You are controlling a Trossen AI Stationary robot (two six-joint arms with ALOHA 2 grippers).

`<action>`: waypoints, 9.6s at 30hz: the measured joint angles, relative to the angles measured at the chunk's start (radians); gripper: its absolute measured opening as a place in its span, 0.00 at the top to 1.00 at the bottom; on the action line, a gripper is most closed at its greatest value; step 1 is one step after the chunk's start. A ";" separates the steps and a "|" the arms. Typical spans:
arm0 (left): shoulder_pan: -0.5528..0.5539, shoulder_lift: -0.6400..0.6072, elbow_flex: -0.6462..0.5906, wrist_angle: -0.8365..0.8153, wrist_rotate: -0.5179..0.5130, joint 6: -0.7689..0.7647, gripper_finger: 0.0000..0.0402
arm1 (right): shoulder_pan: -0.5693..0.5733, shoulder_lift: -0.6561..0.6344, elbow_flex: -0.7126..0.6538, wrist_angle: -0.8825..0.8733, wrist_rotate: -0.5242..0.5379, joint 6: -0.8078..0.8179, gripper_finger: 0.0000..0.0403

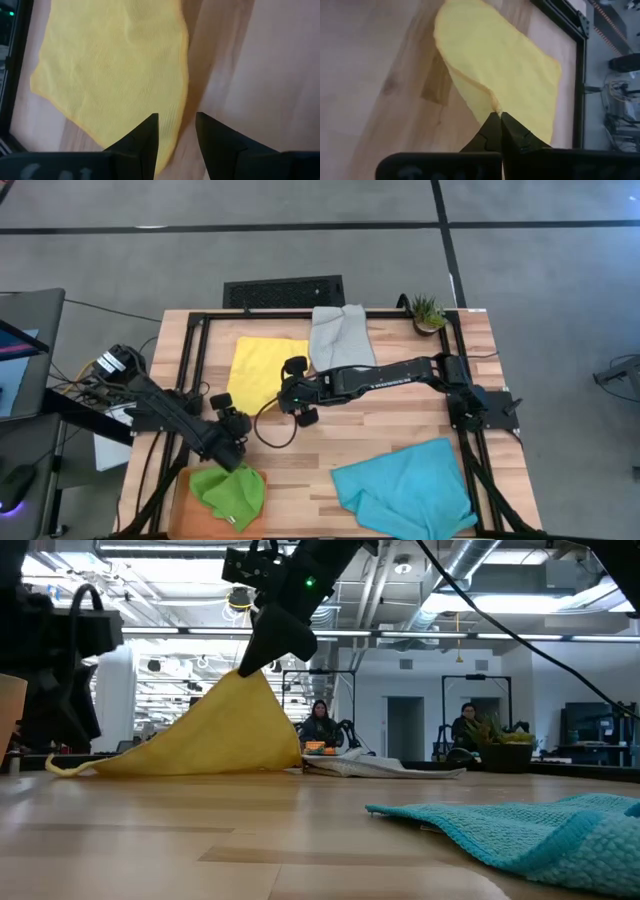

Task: Fold microfiber towels
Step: Fold the yellow towel

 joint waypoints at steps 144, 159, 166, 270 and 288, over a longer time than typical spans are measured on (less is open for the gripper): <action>0.130 -0.065 0.493 -0.399 0.372 -0.023 1.00 | 0.116 -0.148 0.001 -0.569 0.179 0.427 0.97; 0.144 -0.065 0.442 -0.357 0.345 -0.077 1.00 | 0.062 -0.138 -0.028 -0.525 0.156 0.472 0.97; 0.240 -0.065 0.383 -0.343 0.347 -0.046 1.00 | 0.012 -0.137 -0.088 -0.481 0.143 0.468 0.97; 0.365 -0.064 0.281 -0.122 0.418 0.125 0.62 | -0.030 -0.137 -0.534 0.051 -0.095 0.103 0.97; 0.295 -0.111 0.282 -0.173 0.311 -0.089 0.62 | -0.022 -0.137 -0.373 0.178 -0.053 -0.166 0.99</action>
